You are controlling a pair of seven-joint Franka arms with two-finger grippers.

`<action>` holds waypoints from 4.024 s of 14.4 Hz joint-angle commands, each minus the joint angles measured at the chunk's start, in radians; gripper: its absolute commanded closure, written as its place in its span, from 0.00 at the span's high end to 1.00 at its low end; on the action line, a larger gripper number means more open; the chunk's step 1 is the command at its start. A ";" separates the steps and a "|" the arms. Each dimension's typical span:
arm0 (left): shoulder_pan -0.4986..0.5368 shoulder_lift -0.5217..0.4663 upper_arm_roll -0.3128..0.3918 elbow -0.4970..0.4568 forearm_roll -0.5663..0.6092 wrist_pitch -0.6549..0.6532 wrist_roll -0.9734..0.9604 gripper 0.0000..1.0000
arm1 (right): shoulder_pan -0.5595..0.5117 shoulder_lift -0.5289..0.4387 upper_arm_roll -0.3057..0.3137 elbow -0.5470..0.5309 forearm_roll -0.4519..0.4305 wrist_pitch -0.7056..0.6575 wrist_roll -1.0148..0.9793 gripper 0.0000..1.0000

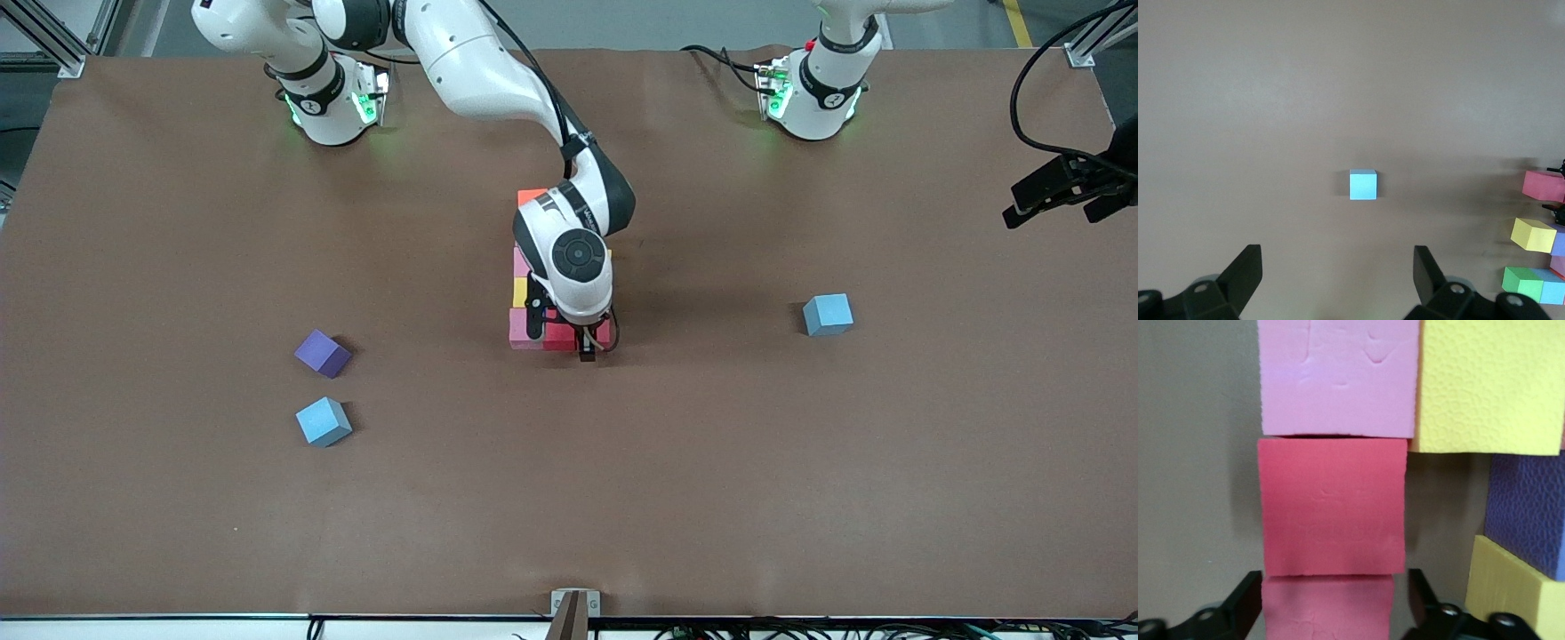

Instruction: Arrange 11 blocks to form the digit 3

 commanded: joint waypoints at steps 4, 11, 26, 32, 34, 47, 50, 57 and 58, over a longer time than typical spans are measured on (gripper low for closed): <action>0.002 0.003 0.001 0.007 -0.016 0.007 0.005 1.00 | -0.015 -0.132 -0.006 -0.035 -0.013 -0.132 -0.105 1.00; 0.002 0.002 0.010 0.009 -0.013 0.007 0.005 1.00 | -0.011 -0.226 -0.188 -0.029 -0.013 -0.402 -0.496 1.00; 0.002 0.002 0.014 0.001 -0.016 0.005 0.000 1.00 | -0.397 -0.224 -0.416 -0.073 -0.004 -0.516 -1.907 1.00; -0.001 0.002 0.013 -0.002 -0.016 0.005 -0.001 1.00 | -0.581 -0.224 -0.280 0.067 -0.041 -0.576 -1.946 1.00; -0.001 0.003 0.013 0.000 -0.016 0.005 -0.003 1.00 | -0.635 -0.232 -0.175 0.123 -0.129 -0.594 -1.885 1.00; -0.002 0.000 0.013 0.000 -0.016 0.001 -0.003 1.00 | -0.859 -0.811 0.342 -0.418 -0.681 -0.367 -1.857 1.00; -0.002 0.000 0.013 0.000 -0.016 -0.001 -0.003 1.00 | -0.981 -0.890 0.433 -0.431 -0.684 -0.422 -1.923 1.00; -0.002 0.000 0.011 0.000 -0.016 -0.001 -0.003 1.00 | -1.344 -0.977 0.769 -0.348 -0.822 -0.537 -2.058 1.00; -0.001 0.000 0.011 0.000 -0.016 -0.001 -0.003 1.00 | -1.353 -0.977 0.765 -0.334 -0.813 -0.553 -2.060 1.00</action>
